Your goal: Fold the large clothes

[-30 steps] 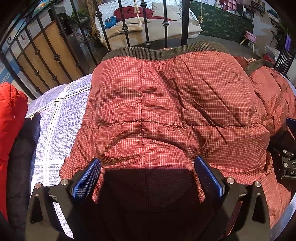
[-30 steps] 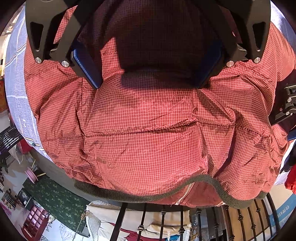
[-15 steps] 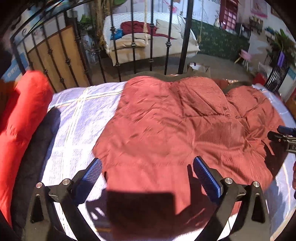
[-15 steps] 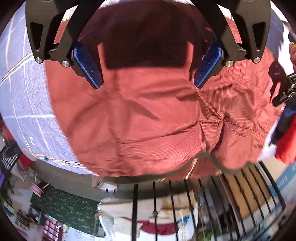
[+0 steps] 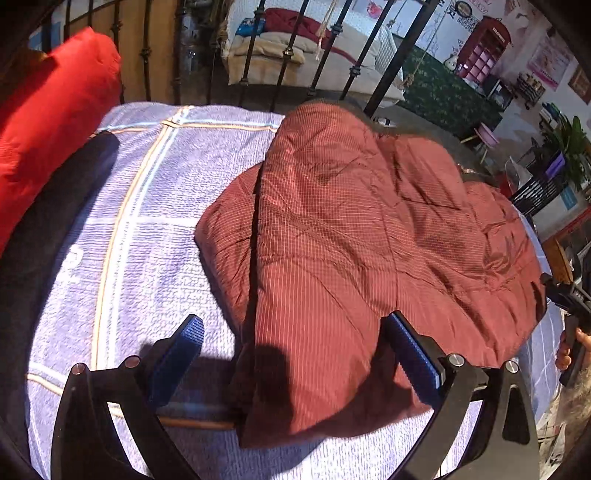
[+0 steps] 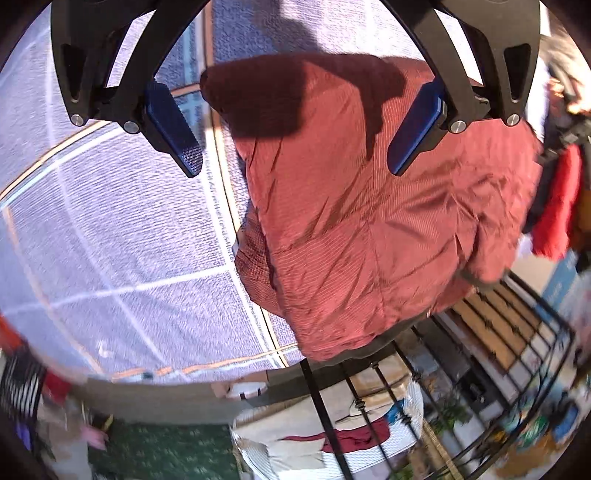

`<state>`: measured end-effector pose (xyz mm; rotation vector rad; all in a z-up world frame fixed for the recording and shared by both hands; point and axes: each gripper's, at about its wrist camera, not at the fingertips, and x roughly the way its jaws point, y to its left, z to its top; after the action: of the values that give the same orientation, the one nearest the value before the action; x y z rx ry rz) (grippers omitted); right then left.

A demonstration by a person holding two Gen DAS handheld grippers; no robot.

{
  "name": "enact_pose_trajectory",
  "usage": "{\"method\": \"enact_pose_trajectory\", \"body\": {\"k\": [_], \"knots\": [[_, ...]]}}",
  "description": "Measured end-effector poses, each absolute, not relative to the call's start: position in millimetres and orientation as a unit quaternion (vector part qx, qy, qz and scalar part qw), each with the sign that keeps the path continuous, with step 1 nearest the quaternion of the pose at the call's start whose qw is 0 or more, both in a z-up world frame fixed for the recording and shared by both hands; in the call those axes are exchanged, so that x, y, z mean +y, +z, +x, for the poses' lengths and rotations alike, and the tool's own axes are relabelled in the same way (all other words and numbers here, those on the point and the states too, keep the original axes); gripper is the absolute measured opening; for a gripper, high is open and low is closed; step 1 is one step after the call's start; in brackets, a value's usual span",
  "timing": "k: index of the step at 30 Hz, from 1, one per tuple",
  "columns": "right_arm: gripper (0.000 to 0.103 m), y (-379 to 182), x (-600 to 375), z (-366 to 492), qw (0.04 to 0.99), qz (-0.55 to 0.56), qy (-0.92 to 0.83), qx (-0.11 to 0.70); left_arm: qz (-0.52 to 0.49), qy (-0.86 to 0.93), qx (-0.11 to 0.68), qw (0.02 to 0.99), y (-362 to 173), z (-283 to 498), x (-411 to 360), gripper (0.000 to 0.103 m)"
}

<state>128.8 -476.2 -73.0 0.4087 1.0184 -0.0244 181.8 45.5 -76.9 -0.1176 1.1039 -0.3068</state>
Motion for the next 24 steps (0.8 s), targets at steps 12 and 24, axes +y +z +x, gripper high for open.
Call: {"method": "enact_pose_trajectory", "body": {"k": [12,24], "knots": [[0.099,-126.0,-520.7,166.3,0.798,0.326,0.05,0.505,-0.158,-0.179,0.561,0.793,-117.2,206.0,67.1,0.098],[0.098,-136.5,-503.5,208.6,0.802,0.308,0.078,0.507,-0.156,-0.173,0.577,0.783,-120.9,242.8,52.1,0.099]]}}
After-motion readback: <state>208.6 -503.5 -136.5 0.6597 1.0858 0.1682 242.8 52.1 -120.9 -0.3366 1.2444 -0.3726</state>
